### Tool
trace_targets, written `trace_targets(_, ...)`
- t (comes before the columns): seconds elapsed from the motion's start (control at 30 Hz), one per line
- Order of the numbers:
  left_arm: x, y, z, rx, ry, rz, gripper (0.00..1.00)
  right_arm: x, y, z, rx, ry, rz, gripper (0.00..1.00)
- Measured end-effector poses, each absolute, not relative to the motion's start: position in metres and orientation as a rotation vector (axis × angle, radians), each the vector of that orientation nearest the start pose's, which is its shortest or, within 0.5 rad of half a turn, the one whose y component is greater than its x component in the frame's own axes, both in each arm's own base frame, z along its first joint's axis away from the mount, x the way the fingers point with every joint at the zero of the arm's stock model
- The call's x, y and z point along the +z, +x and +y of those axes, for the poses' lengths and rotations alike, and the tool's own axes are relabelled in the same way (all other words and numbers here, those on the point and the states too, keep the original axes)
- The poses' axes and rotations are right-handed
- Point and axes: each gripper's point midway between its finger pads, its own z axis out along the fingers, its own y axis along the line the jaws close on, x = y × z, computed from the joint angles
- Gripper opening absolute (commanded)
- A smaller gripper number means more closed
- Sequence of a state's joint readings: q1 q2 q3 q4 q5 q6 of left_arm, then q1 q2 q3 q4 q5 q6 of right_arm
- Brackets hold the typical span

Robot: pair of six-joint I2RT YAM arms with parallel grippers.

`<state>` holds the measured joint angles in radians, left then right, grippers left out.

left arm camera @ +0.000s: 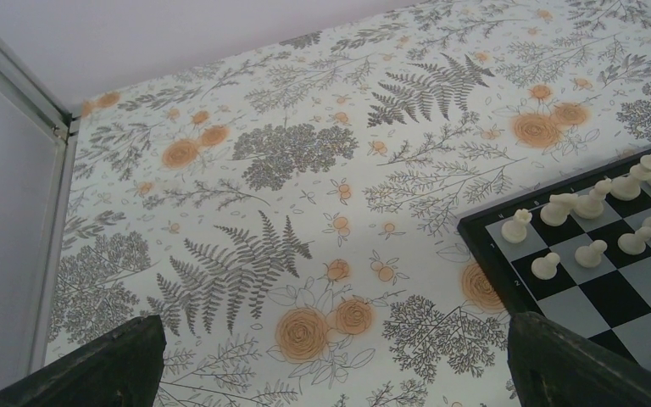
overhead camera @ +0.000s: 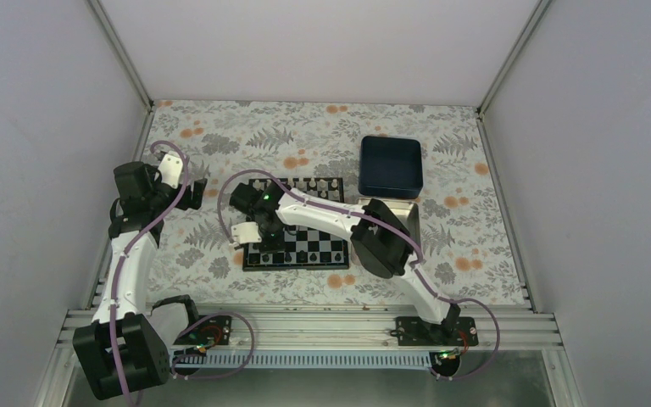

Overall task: Set up the chess pieces on the board
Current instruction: Place the chess piece on the chessboard.

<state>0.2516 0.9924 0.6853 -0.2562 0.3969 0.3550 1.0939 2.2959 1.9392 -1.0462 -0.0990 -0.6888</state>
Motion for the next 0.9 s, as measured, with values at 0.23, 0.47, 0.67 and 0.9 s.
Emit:
trace_targets(0.23, 0.193, 0.33, 0.017, -0.056, 0.334, 2.061, 1.0, 0.04, 0.211, 0.44, 0.177, -2.325, 1.869, 0.31)
trace_targets(0.47, 0.193, 0.33, 0.018, -0.055, 0.332, 2.061, 1.0, 0.066, 0.224, 0.429, 0.128, -2.261, 1.869, 0.36)
trace_targets(0.67, 0.193, 0.33, 0.018, -0.056, 0.332, 2.061, 1.0, 0.135, 0.243, 0.396, 0.116, -2.094, 1.87, 0.39)
trace_targets(0.9, 0.193, 0.33, 0.017, -0.059, 0.333, 2.06, 1.0, 0.174, 0.288, 0.304, 0.064, -1.824, 2.033, 0.41)
